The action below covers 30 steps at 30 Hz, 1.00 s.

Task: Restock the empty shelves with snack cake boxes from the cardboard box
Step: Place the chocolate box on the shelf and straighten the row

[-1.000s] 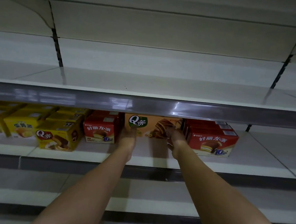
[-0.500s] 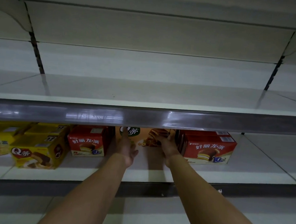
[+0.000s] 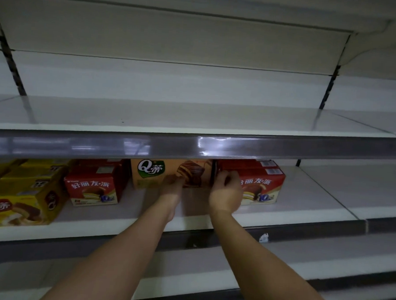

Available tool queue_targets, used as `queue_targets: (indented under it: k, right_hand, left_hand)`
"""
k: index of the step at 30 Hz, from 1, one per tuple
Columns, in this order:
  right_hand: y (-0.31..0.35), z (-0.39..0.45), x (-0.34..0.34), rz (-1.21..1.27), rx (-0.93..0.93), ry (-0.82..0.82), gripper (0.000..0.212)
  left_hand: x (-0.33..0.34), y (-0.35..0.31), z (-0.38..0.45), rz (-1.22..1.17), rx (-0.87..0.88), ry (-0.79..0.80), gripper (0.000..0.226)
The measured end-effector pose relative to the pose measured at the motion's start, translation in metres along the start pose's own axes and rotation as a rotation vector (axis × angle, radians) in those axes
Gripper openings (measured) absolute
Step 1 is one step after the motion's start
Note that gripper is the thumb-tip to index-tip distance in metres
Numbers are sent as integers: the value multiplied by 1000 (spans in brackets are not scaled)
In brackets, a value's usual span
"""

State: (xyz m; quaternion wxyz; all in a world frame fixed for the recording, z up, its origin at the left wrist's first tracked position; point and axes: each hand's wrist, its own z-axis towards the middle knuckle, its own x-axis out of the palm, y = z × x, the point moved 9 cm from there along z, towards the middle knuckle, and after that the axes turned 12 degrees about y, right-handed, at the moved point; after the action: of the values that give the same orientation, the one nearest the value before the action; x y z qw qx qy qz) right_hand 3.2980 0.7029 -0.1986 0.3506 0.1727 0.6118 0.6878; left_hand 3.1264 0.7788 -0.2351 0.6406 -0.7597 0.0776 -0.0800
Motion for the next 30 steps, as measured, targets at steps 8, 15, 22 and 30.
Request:
queue_targets:
  k: [8, 15, 22, 30]
  right_hand:
    - [-71, 41, -88, 335, 342, -160, 28]
    - [-91, 68, -81, 377, 420, 142, 44]
    - [-88, 57, -92, 374, 429, 167, 35]
    - [-34, 3, -63, -10, 170, 531, 25]
  left_hand:
    - [117, 11, -24, -115, -197, 258, 24]
    - [136, 26, -15, -352, -191, 98, 46]
    - [128, 21, -31, -172, -129, 12, 37]
    - [50, 6, -113, 357, 9, -421, 48]
